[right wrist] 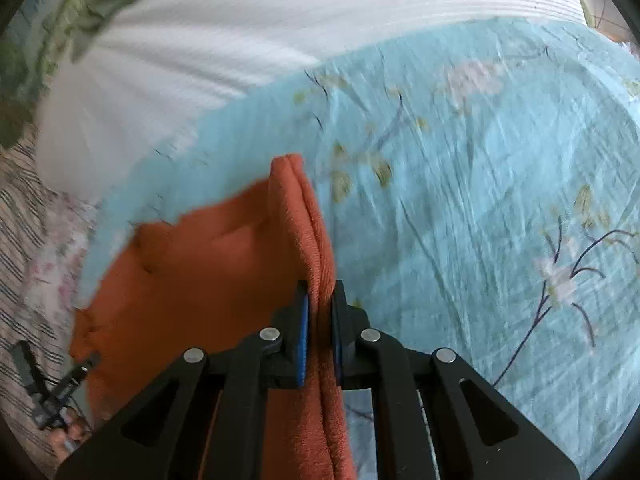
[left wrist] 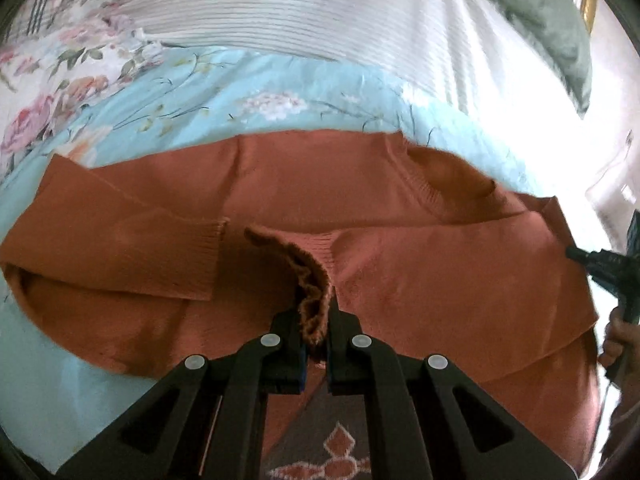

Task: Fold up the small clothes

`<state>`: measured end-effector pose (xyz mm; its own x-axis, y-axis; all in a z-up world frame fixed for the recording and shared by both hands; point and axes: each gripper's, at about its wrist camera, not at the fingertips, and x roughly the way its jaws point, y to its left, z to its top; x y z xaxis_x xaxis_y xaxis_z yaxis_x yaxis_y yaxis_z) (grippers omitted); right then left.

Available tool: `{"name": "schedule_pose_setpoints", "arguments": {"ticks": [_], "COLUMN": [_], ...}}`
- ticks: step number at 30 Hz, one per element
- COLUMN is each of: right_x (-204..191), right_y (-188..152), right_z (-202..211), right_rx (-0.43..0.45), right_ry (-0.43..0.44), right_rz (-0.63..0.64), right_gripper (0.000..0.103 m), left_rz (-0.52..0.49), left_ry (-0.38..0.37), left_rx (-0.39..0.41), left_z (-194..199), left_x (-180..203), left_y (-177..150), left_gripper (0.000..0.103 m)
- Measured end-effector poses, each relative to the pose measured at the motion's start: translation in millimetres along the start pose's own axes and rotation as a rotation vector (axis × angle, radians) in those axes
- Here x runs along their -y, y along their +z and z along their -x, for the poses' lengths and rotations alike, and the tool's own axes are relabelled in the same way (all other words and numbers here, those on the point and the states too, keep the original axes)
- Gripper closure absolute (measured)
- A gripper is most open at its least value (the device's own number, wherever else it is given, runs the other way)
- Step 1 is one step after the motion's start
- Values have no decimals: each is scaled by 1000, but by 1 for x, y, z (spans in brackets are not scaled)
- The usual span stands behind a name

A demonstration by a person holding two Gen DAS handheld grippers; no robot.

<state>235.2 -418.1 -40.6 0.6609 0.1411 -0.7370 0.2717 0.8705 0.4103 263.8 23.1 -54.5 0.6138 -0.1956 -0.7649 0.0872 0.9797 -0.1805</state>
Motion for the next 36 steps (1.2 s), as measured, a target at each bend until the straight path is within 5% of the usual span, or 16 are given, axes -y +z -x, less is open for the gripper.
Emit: {"name": "schedule_pose_setpoints", "arguments": {"ticks": [3,5,9,16,20,22,24,26,34,36], "right_x": [-8,-25,-51,-44,-69,-78,-88,-96,-114,-114], "right_y": [-6,-19,-51,-67,-87,-96,-108,-115,-127,-131], "right_z": [19,40,30,43,67,70,71,69,51,53], "right_rx": [58,107,7,17,37,26,3,-14,-86,-88], "right_ry": [-61,-13,83,58,151,181,212,227,255,259], "right_rz": [-2,27,97,34,64,65,59,56,62,67], "right_gripper": [85,85,63,61,35,35,34,34,34,34], "left_rz": [18,21,7,2,15,12,-29,-108,-315,-311], "left_ry": [4,-14,-15,38,119,133,157,180,245,268], "left_rx": [-26,-22,-27,-5,31,42,50,44,-15,-56], "left_z": [-7,-3,-3,30,60,69,72,69,19,0], "left_x": [-7,-11,-12,-36,-71,-84,-85,-78,-46,-52], "left_y": [-2,-3,-6,-17,-19,-14,-11,-7,4,9], "left_gripper": [98,98,97,92,92,81,48,33,27,39]}}
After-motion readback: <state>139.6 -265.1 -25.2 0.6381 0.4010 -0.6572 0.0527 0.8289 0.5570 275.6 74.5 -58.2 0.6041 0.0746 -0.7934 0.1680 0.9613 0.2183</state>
